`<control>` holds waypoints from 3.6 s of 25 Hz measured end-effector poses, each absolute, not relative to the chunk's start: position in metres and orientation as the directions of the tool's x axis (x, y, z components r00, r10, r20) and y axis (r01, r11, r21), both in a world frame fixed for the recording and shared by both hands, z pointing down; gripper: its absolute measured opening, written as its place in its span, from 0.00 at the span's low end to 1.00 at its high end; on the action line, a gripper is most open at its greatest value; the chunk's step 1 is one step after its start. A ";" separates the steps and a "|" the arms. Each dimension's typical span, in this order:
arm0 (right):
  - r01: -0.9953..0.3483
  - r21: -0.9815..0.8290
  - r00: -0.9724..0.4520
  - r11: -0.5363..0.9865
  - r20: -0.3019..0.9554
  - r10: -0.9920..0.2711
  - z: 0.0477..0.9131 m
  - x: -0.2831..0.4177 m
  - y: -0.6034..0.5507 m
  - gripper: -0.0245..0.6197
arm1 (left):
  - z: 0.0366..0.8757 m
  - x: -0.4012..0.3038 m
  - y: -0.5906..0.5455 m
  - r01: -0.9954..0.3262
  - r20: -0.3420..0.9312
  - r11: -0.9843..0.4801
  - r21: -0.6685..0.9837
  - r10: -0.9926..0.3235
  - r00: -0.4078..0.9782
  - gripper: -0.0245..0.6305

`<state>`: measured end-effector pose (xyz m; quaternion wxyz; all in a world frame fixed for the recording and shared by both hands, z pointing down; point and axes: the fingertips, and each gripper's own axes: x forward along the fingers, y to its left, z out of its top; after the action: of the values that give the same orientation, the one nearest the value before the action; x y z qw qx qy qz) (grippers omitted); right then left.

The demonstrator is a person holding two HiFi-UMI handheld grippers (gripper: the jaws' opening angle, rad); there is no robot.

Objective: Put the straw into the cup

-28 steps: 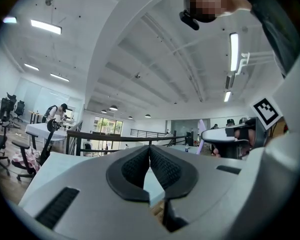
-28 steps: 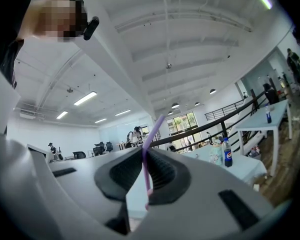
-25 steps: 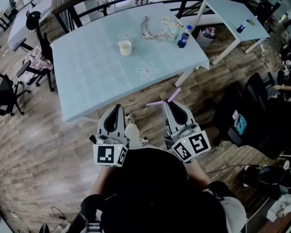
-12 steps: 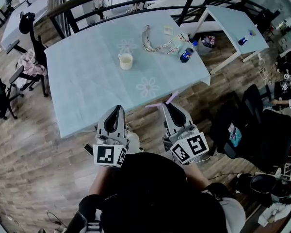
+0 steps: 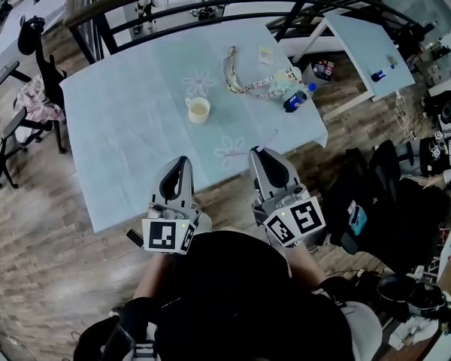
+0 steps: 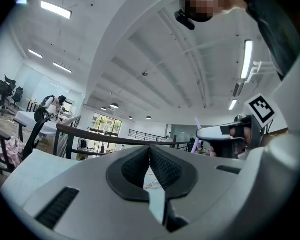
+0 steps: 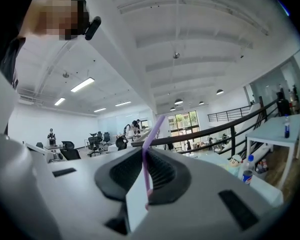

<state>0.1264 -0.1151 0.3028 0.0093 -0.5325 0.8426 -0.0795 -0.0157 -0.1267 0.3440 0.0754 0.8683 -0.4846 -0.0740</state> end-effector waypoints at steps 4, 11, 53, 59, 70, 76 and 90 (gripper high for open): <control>-0.898 -0.127 -0.431 0.422 0.054 -0.901 0.296 0.120 -0.141 0.10 | 0.336 -0.021 -0.150 -0.826 -0.078 -0.529 0.196 -0.848 0.524 0.06; -0.887 -0.119 -0.454 0.446 0.056 -0.889 0.298 0.113 -0.169 0.10 | 0.332 -0.024 -0.168 -0.833 -0.090 -0.514 0.203 -0.857 0.507 0.06; -0.670 -0.302 -0.741 0.678 0.317 -0.592 0.495 0.090 -0.380 0.10 | 0.447 0.011 -0.314 -0.964 0.146 -0.190 0.187 -0.965 0.218 0.06; -0.679 -0.320 -0.730 0.660 0.390 -0.562 0.539 0.088 -0.383 0.10 | 0.456 0.018 -0.317 -0.960 0.157 -0.185 0.209 -0.963 0.220 0.06; -0.657 -0.330 -0.745 0.677 0.421 -0.518 0.569 0.074 -0.389 0.10 | 0.468 0.016 -0.316 -0.961 0.179 -0.166 0.220 -0.962 0.207 0.06; -0.663 -0.363 -0.744 0.655 0.415 -0.523 0.576 0.076 -0.405 0.10 | 0.470 0.014 -0.315 -0.962 0.183 -0.154 0.225 -0.963 0.196 0.06; -0.670 -0.377 -0.736 0.640 0.452 -0.504 0.593 0.076 -0.424 0.10 | 0.474 0.015 -0.314 -0.964 0.188 -0.133 0.229 -0.966 0.178 0.06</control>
<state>0.0758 -0.4239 0.5933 -0.1545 -0.3291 0.8921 -0.2681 0.0152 -0.3139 0.4744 0.1500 0.7528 -0.6409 -0.0027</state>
